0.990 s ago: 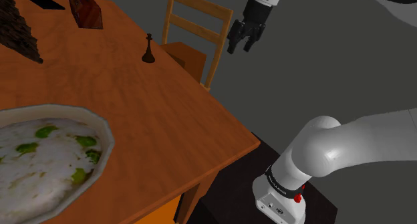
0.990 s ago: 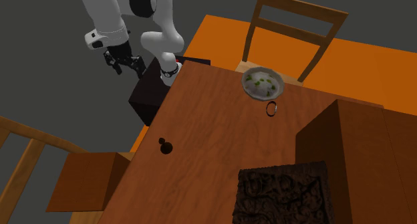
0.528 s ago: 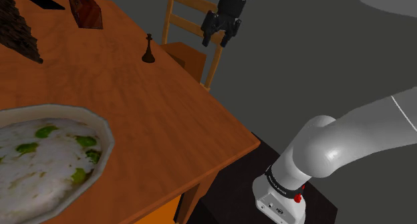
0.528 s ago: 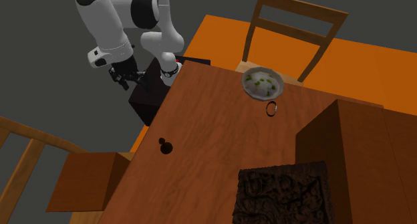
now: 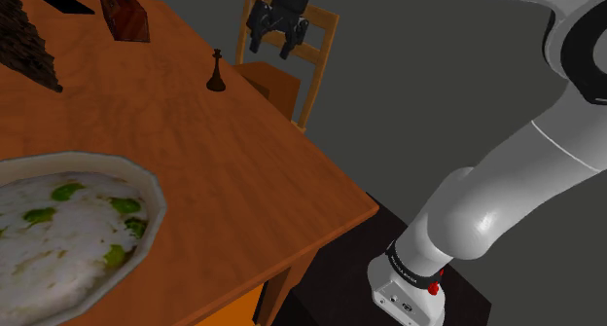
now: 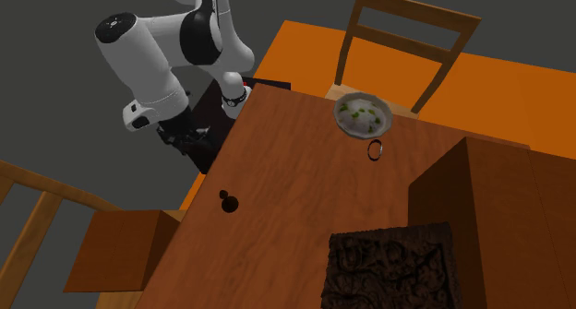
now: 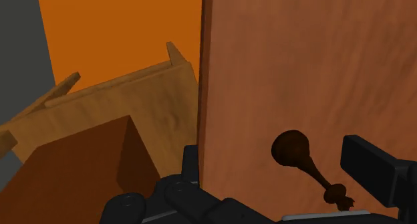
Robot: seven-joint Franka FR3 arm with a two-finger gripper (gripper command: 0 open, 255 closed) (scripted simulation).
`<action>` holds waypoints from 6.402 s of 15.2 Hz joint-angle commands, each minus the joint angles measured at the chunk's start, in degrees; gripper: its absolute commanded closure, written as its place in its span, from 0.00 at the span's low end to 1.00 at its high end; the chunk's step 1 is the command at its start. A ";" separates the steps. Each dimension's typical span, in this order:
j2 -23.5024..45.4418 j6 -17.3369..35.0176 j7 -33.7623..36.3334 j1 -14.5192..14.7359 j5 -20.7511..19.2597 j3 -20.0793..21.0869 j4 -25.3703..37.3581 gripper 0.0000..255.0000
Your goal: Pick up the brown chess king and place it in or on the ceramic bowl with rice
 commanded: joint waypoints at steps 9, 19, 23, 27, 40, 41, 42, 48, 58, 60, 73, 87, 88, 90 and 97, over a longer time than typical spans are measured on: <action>16.76 0.58 3.70 2.16 3.73 2.18 18.46 0.00; 17.53 5.31 3.60 2.70 3.74 2.56 14.60 0.00; 17.54 5.30 3.60 2.69 3.74 2.56 14.60 0.00; 17.54 5.30 3.60 2.70 3.74 2.56 14.60 1.00; 18.24 -0.16 4.76 2.67 3.29 2.52 20.88 1.00; 18.41 -0.97 4.93 2.67 3.23 2.51 21.87 1.00; 18.59 -1.78 5.10 2.67 3.16 2.51 22.88 1.00; 20.10 -6.86 6.19 2.71 2.77 2.52 29.56 1.00; 24.74 -16.57 8.28 2.99 2.01 2.64 44.12 1.00; 26.20 -18.87 8.78 3.11 1.81 2.69 47.92 1.00; 20.32 -19.96 17.04 8.58 0.29 5.31 44.72 1.00; 12.91 -16.51 34.73 18.69 -3.63 13.63 36.45 1.00; 12.96 -16.52 36.15 19.48 -4.09 14.34 36.63 1.00; 13.31 -16.62 39.05 21.14 -5.13 15.77 37.29 1.00; 17.38 -18.28 49.77 28.00 -10.49 21.01 43.07 1.00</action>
